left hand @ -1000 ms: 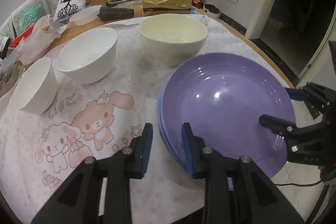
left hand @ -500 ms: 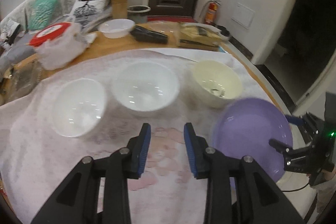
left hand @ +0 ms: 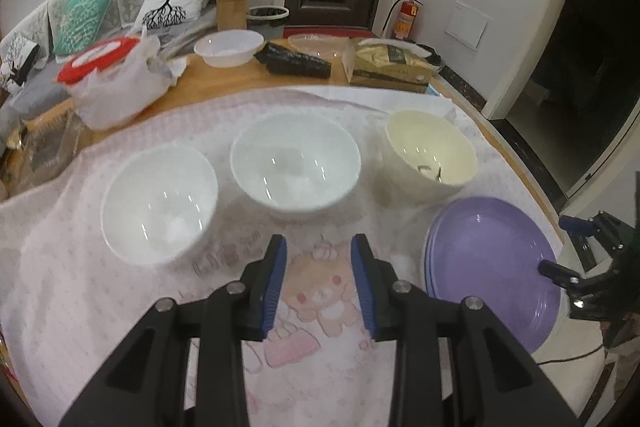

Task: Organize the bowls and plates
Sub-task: 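Move the right gripper to a white bowl and grasp its rim, then lift the white bowl and lower it into the cream bowl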

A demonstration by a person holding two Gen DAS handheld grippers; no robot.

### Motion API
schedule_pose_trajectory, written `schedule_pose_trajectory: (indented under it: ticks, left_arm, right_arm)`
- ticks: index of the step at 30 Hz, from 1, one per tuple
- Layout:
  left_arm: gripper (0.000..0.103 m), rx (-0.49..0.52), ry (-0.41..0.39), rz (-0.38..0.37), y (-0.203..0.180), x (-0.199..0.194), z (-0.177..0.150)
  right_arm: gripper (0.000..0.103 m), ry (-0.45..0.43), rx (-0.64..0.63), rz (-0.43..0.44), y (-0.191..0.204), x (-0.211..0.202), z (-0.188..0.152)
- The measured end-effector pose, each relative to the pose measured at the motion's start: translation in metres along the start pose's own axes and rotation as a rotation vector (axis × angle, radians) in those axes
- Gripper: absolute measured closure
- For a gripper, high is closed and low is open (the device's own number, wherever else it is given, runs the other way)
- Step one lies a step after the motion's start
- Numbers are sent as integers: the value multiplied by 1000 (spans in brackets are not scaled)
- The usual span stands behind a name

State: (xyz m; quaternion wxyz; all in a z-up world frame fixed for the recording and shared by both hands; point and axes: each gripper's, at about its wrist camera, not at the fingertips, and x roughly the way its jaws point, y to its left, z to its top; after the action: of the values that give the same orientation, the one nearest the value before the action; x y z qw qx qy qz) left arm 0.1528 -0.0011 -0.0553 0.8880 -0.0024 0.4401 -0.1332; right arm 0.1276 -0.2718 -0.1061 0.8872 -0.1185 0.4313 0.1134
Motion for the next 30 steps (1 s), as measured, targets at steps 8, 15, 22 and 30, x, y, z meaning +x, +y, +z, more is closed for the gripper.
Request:
schedule_pose_trajectory:
  ticks: [8, 15, 22, 30]
  left_arm:
    - [73, 29, 21, 32, 18, 19, 56]
    - [73, 25, 126, 65, 38, 76, 87]
    - [73, 2, 176, 94, 55, 106, 88]
    - [80, 1, 206, 103, 61, 124, 86]
  right_arm:
    - [28, -136, -83, 268, 56, -5, 61]
    - [28, -119, -125, 335, 113, 53, 114]
    - [28, -63, -125, 326, 137, 103, 139]
    - [26, -38, -115, 285, 142, 130, 149]
